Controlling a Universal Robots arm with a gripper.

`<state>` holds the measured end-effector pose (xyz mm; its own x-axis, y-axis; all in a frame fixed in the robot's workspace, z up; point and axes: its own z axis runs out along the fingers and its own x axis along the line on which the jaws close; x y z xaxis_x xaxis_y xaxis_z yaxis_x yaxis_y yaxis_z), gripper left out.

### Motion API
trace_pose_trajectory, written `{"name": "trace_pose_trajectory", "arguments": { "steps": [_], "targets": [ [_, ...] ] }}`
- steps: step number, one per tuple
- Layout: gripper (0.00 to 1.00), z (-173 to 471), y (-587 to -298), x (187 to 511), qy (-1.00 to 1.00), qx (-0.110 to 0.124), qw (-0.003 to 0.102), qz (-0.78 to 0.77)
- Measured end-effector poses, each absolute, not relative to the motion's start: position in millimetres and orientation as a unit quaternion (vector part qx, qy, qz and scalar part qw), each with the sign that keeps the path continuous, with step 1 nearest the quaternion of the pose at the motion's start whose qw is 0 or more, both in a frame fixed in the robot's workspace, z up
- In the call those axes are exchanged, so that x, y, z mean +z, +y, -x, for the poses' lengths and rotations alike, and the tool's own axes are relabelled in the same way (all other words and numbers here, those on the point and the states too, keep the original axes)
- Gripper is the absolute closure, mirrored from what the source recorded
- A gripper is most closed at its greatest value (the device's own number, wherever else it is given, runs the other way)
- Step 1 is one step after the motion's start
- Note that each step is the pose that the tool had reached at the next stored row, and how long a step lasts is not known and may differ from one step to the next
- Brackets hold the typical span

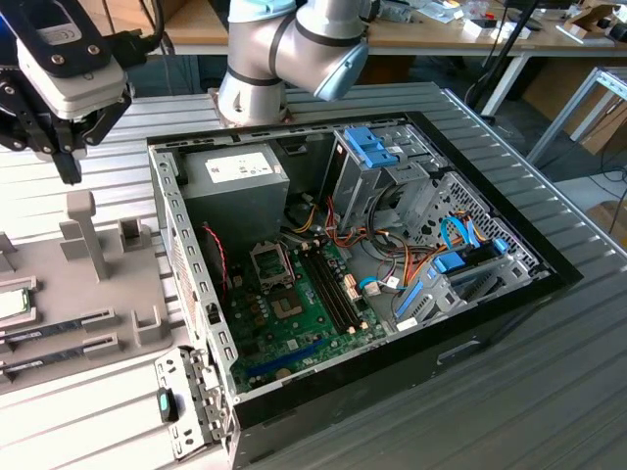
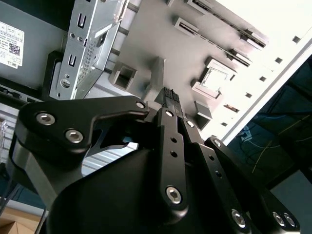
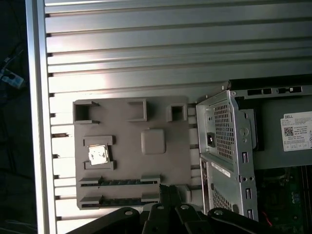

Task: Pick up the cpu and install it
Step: 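Reach for the cpu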

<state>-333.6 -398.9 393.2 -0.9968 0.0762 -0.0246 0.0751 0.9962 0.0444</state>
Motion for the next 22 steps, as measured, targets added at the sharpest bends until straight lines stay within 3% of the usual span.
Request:
{"name": "trace_pose_trajectory", "arguments": {
  "steps": [22],
  "targets": [
    [0.89, 357.9, -398.9, 393.1, 0.999, 0.022, 0.013, -0.038]
  ]
}}
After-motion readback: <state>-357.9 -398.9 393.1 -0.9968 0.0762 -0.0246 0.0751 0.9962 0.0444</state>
